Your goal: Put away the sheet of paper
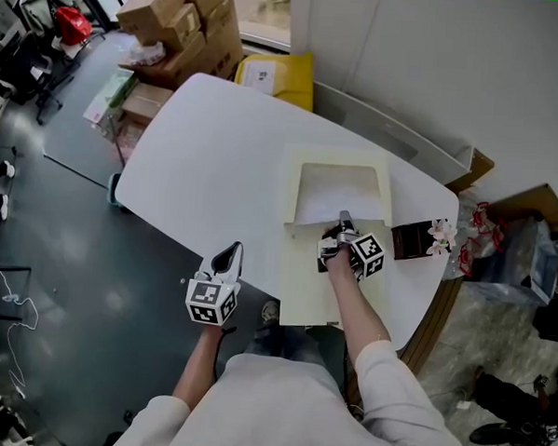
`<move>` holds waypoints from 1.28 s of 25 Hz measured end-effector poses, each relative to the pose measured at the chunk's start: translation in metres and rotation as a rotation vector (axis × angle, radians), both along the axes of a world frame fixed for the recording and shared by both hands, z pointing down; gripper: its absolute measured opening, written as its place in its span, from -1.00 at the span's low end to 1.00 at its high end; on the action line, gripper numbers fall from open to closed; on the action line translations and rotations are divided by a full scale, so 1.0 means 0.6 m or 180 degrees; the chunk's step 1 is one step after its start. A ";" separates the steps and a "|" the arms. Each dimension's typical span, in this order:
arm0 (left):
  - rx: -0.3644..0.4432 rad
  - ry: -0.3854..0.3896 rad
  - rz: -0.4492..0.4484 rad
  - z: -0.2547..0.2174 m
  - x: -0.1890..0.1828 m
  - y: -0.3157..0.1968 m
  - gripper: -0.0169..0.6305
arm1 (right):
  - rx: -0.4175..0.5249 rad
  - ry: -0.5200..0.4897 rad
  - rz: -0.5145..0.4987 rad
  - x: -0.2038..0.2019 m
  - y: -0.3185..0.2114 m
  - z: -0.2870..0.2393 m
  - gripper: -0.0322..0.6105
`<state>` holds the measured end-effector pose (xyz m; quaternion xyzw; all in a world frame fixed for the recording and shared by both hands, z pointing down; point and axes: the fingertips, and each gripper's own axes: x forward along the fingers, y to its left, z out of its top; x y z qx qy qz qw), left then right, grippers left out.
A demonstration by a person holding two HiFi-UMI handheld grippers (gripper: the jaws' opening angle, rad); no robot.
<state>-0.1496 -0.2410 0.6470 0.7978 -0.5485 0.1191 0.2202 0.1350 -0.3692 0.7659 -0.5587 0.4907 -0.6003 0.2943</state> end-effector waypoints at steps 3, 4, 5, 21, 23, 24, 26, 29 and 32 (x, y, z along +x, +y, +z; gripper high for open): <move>-0.0013 -0.0010 -0.0018 0.000 -0.005 0.000 -0.93 | 0.0016 0.0002 0.0003 -0.001 -0.013 0.001 -0.89; -0.0016 -0.0011 -0.0025 0.000 -0.007 0.000 -0.93 | 0.0026 -0.0003 0.0003 -0.003 -0.017 0.001 -0.89; -0.0019 -0.0012 -0.0030 0.000 -0.008 0.000 -0.93 | 0.0035 -0.0010 0.0003 -0.004 -0.019 0.000 -0.89; -0.0025 -0.0011 0.0020 0.001 -0.005 0.006 -0.93 | 0.0570 0.0081 -0.0734 -0.038 -0.040 -0.049 -0.41; -0.0021 -0.0007 0.0025 0.001 -0.004 0.006 -0.93 | 0.0593 0.0362 -0.1047 -0.047 -0.038 -0.051 -0.36; -0.0019 -0.0004 0.0031 0.001 -0.002 0.007 -0.93 | 0.0600 0.0543 -0.1230 -0.053 -0.037 -0.052 -0.34; -0.0016 0.0008 0.0046 0.002 0.002 0.008 -0.93 | 0.0601 0.0958 -0.1631 -0.065 -0.032 -0.050 -0.30; -0.0017 0.0025 0.0069 0.003 0.007 0.008 -0.93 | 0.0606 0.1606 -0.2250 -0.083 -0.022 -0.043 -0.25; -0.0009 0.0031 0.0088 0.001 0.011 0.005 -0.93 | 0.0663 0.2112 -0.2765 -0.099 -0.012 -0.038 -0.16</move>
